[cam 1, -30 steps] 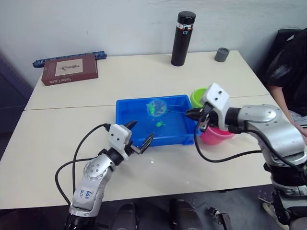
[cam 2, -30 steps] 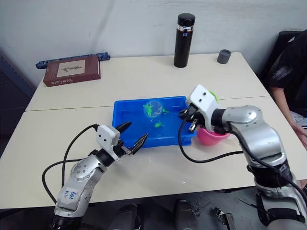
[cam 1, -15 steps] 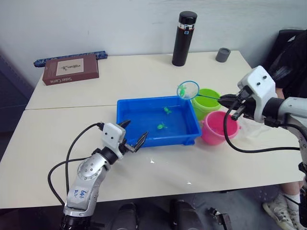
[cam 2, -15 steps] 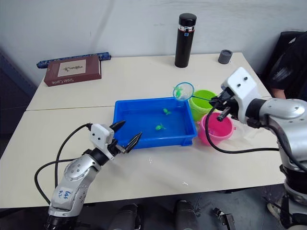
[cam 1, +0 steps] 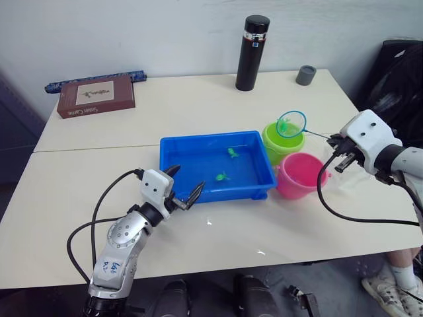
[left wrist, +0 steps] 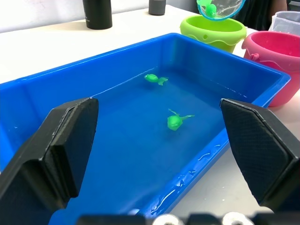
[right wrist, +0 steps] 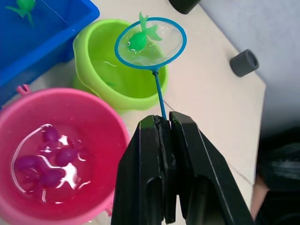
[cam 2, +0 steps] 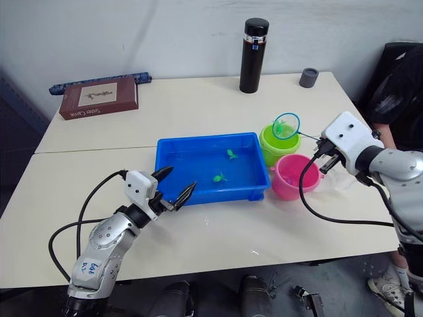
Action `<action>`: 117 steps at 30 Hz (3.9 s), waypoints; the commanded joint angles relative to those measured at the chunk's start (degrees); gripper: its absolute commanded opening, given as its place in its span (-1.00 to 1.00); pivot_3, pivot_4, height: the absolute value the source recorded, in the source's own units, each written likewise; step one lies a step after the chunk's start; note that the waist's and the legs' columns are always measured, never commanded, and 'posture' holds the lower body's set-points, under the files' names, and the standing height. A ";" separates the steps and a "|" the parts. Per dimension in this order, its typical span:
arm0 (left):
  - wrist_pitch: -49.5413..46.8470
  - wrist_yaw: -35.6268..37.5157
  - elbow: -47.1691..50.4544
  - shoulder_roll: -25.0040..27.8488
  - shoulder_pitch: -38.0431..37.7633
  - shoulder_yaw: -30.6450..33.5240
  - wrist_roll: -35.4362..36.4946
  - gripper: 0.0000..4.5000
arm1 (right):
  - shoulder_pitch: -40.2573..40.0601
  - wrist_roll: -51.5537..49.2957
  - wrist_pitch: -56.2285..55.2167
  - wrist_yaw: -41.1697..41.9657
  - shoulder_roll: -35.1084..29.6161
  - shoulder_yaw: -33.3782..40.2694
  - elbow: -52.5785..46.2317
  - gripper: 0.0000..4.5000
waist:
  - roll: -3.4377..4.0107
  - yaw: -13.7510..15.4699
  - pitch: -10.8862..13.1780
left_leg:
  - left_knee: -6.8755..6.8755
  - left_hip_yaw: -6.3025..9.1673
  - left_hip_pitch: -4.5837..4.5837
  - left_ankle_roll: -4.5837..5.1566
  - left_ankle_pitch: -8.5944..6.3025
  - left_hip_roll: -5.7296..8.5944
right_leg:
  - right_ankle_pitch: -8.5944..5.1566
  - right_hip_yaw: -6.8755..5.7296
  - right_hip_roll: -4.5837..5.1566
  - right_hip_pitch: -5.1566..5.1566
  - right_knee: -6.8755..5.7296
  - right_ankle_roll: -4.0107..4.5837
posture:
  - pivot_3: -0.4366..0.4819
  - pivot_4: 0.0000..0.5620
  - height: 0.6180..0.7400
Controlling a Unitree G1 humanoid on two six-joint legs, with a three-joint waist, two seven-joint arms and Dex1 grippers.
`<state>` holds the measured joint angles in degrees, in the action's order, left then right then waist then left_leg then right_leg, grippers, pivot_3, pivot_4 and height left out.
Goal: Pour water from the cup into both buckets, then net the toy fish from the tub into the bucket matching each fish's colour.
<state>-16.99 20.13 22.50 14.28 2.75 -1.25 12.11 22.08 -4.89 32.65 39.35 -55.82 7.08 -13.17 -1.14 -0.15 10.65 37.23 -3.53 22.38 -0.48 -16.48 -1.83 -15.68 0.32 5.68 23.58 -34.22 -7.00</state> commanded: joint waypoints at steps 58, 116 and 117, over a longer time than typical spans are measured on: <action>1.09 -2.32 2.32 -1.42 -1.26 -1.47 -1.20 0.98 | 5.90 -24.42 52.93 -6.74 21.30 4.47 -26.22 -1.00 | 0.00 0.00 -0.01 | 0.08 0.60 -0.01 0.01 0.02 0.06 | -0.03 -0.11 0.13 -0.04 -0.25 0.05 | -0.05 -0.47 1.00; -0.34 -3.95 4.08 -1.41 -1.48 -1.42 -1.28 0.98 | 12.50 -27.54 59.85 -27.77 38.19 13.65 -8.00 -1.00 | 0.00 -0.25 -0.01 | -0.07 0.66 0.03 0.00 0.02 0.00 | -0.06 -0.11 0.09 0.04 -0.16 0.11 | -0.05 -0.47 1.00; -0.32 -3.94 4.04 -1.44 -1.49 -1.43 -1.29 0.98 | 12.72 -27.47 59.85 -28.17 38.44 13.92 -7.59 -1.00 | 0.00 -0.24 -0.01 | -0.07 0.66 0.04 0.00 0.02 0.00 | -0.06 -0.11 0.09 0.04 -0.15 0.11 | -0.05 -0.47 1.00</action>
<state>-18.64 16.15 25.08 13.14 1.42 -2.41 10.98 33.43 -31.63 92.23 11.93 -17.61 19.11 -20.23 -1.15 -0.40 10.64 37.16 -2.87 22.42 -0.47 -16.46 -1.83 -15.73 0.21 5.78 23.62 -34.36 -6.90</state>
